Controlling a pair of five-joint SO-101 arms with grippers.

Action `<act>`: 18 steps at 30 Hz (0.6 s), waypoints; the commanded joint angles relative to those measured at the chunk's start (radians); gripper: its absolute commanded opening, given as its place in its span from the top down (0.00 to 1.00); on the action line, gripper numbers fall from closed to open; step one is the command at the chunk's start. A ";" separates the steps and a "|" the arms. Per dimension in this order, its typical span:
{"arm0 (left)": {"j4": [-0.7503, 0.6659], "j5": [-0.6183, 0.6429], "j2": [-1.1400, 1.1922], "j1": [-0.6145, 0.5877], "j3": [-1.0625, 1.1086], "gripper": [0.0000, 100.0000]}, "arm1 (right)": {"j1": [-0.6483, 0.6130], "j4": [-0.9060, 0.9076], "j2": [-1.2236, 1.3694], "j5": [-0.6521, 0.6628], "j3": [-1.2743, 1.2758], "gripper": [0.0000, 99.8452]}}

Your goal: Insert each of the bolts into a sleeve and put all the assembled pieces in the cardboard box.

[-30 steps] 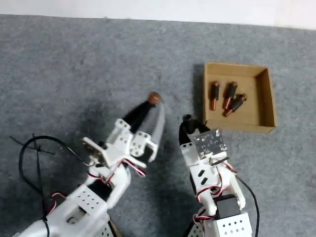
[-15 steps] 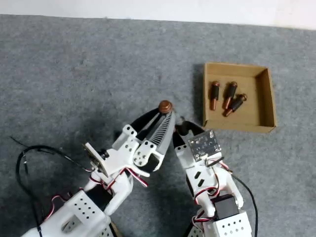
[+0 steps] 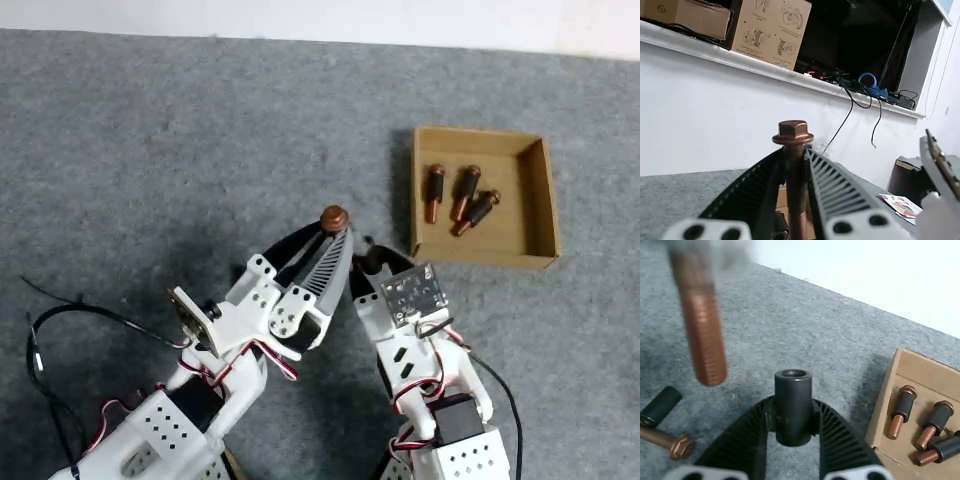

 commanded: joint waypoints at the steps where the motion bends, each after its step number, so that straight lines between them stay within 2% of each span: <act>1: -0.003 0.003 -0.022 0.012 0.022 0.99 | -0.019 -0.030 -0.015 -0.003 0.096 0.99; 8: -0.025 0.000 -0.038 -0.077 0.022 0.99 | -0.031 -0.030 -0.015 -0.003 0.096 0.99; 13: -0.032 0.002 -0.166 -0.139 0.022 0.99 | -0.031 -0.031 -0.015 -0.003 0.096 0.99; 15: 0.017 0.002 -0.243 -0.153 0.022 0.99 | -0.031 -0.031 -0.015 -0.003 0.096 0.99; 18: 0.181 0.006 -0.381 -0.142 0.021 0.99 | -0.031 -0.031 -0.015 -0.003 0.096 0.99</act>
